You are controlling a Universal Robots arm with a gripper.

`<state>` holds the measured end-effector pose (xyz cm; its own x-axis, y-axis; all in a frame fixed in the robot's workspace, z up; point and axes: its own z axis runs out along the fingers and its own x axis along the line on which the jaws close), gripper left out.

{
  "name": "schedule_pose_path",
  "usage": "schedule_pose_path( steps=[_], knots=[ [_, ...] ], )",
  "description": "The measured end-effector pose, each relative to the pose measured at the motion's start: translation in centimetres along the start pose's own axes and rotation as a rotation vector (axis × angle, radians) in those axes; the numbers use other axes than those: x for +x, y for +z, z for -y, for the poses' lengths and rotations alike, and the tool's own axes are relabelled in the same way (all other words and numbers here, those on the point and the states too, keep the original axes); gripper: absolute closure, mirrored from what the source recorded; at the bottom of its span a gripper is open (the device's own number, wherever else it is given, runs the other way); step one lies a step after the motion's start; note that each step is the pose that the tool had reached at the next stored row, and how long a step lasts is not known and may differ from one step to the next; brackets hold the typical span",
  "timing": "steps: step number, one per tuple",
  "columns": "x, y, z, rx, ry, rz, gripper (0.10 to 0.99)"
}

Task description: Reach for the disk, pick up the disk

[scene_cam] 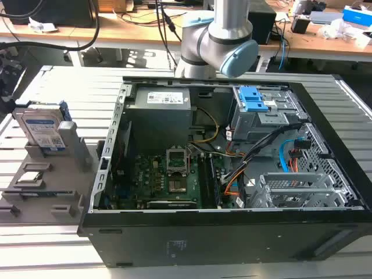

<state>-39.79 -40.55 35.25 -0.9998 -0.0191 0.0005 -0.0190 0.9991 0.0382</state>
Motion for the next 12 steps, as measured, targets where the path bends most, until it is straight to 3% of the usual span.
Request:
schedule_pose_path(
  steps=[7, 12],
  knots=[
    [0.0, 0.0, -0.01, 0.0, -0.048, -0.0018, 0.98],
    [0.0, 0.0, -0.01, 0.0, -0.128, -0.0049, 0.98]
  ],
)
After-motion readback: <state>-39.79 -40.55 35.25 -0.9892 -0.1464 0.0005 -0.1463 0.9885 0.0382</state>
